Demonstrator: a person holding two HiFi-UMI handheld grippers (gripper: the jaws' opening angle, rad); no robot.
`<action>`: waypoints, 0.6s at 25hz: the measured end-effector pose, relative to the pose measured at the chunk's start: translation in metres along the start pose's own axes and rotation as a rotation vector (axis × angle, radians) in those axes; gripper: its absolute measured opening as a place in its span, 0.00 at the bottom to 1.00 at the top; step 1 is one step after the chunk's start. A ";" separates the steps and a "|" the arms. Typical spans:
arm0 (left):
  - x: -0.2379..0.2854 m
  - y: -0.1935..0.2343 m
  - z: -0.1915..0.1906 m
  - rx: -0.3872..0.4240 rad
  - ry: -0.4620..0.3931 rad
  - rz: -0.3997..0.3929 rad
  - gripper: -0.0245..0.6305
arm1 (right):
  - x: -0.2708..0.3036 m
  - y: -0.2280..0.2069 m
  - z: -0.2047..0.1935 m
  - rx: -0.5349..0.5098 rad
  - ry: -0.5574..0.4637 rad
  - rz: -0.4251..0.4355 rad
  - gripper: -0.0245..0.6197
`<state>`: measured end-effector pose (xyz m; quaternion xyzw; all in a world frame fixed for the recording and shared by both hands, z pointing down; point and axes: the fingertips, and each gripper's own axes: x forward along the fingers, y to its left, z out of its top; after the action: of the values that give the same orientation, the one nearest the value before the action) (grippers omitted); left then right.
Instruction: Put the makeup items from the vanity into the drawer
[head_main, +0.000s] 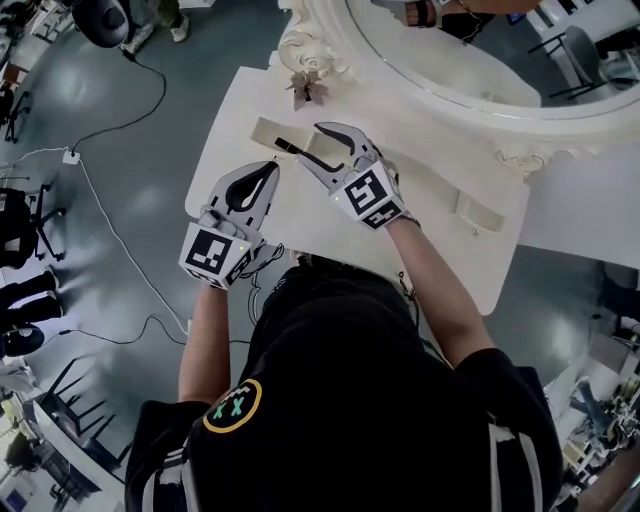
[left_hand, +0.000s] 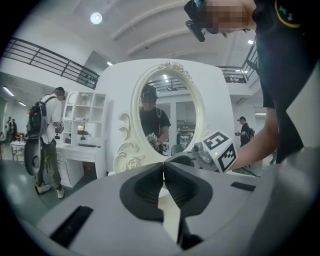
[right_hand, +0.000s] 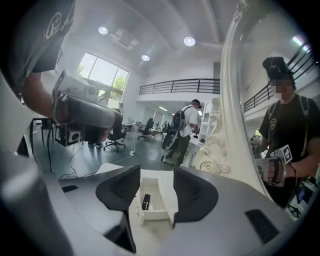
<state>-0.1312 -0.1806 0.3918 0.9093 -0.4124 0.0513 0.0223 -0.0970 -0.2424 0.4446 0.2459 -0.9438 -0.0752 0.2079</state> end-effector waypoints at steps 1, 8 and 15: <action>0.004 -0.003 0.001 0.003 -0.003 -0.012 0.08 | -0.011 -0.001 0.006 0.010 -0.021 -0.015 0.38; 0.029 -0.024 0.013 0.031 -0.019 -0.096 0.08 | -0.087 -0.014 0.042 0.034 -0.127 -0.140 0.09; 0.045 -0.043 0.018 0.051 -0.023 -0.154 0.08 | -0.126 -0.004 0.045 0.019 -0.187 -0.150 0.07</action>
<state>-0.0680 -0.1873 0.3789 0.9390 -0.3403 0.0493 -0.0016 -0.0146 -0.1818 0.3580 0.3097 -0.9387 -0.1040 0.1102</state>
